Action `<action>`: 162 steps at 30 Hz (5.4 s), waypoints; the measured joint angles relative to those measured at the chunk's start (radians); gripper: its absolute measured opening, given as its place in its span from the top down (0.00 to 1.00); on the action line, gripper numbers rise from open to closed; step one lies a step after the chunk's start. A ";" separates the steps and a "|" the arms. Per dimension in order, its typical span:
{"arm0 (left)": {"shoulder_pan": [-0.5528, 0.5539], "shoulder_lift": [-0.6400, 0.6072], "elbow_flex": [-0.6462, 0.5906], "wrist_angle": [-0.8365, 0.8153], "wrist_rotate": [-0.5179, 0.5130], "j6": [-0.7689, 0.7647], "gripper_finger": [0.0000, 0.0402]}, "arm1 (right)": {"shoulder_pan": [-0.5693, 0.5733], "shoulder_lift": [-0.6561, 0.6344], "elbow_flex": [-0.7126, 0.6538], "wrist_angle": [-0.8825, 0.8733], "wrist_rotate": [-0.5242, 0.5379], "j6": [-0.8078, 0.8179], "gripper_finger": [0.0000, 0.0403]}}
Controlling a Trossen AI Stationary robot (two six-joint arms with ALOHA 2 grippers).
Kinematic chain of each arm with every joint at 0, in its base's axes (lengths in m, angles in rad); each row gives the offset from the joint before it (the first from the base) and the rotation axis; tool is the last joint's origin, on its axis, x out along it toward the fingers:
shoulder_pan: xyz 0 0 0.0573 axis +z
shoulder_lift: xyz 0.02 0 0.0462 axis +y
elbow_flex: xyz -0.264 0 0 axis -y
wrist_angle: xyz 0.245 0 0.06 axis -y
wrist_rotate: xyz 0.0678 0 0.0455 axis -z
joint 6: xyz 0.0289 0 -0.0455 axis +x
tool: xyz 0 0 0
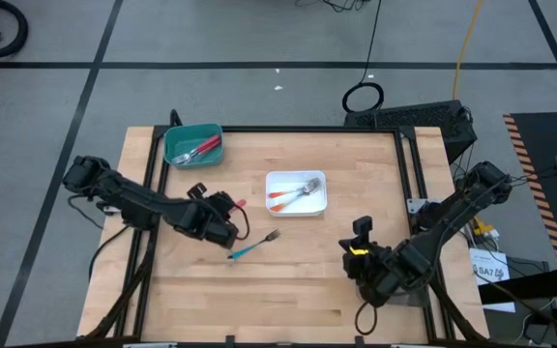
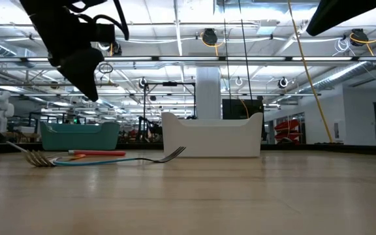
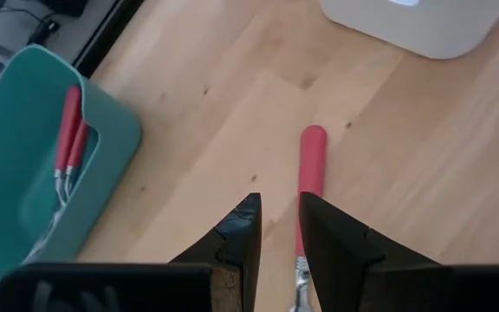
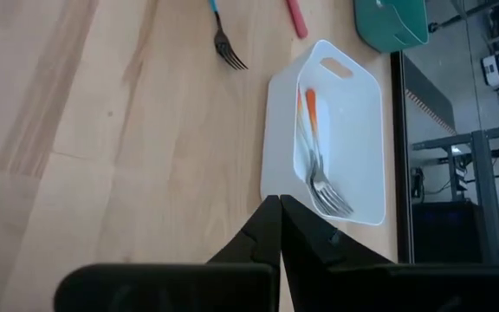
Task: Sort silverware by color (type)
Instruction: Put the pink fork into the blue bin
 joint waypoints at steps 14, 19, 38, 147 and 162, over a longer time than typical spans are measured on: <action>0.085 0.000 -0.073 -0.006 0.152 -0.059 0.71 | -0.059 0.000 0.000 -0.001 0.002 -0.056 1.00; 0.127 0.000 -0.129 0.036 0.161 -0.022 0.54 | -0.093 0.000 0.000 -0.001 0.003 -0.060 1.00; 0.200 0.000 -0.208 0.194 0.392 0.212 0.47 | -0.137 0.000 -0.001 -0.001 -0.050 -0.052 1.00; 0.272 0.000 0.115 -0.173 -0.116 0.686 1.00 | -0.156 0.000 -0.001 -0.001 -0.047 -0.054 1.00; 0.485 0.000 0.117 -0.263 -0.355 0.619 1.00 | -0.156 0.000 -0.001 -0.021 -0.049 -0.052 1.00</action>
